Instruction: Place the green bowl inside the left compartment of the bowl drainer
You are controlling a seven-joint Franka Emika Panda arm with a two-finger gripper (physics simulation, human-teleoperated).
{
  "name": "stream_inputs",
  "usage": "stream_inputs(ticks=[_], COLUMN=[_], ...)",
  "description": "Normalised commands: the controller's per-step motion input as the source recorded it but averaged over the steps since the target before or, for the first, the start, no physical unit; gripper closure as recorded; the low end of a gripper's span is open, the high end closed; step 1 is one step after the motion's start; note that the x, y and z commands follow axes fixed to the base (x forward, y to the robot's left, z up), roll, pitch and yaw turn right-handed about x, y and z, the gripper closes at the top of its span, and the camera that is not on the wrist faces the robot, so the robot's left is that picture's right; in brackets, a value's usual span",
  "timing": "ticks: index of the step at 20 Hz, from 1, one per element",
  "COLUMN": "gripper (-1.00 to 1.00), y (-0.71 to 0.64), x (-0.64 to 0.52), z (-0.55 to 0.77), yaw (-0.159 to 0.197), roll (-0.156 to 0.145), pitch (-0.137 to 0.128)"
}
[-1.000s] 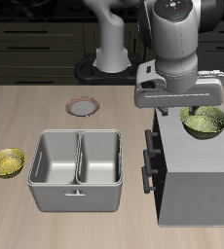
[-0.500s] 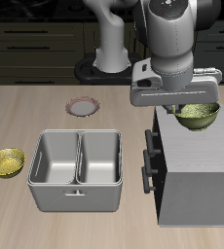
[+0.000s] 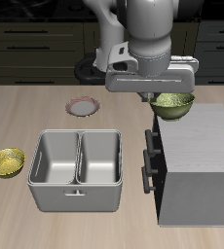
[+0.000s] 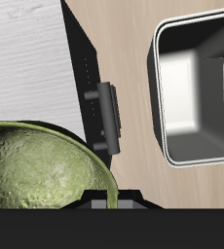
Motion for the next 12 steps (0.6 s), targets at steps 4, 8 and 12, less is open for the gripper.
stream_inputs(ticks=[4, 8, 12], gripper=[1.00, 1.00, 1.00], y=[-0.79, -0.86, -0.62], x=[-0.31, -0.34, -0.32], z=[0.35, 0.29, 0.11], yaw=[0.001, -0.001, 0.002], roll=[-0.089, -0.108, -0.091], pitch=[-0.046, -0.055, -0.037])
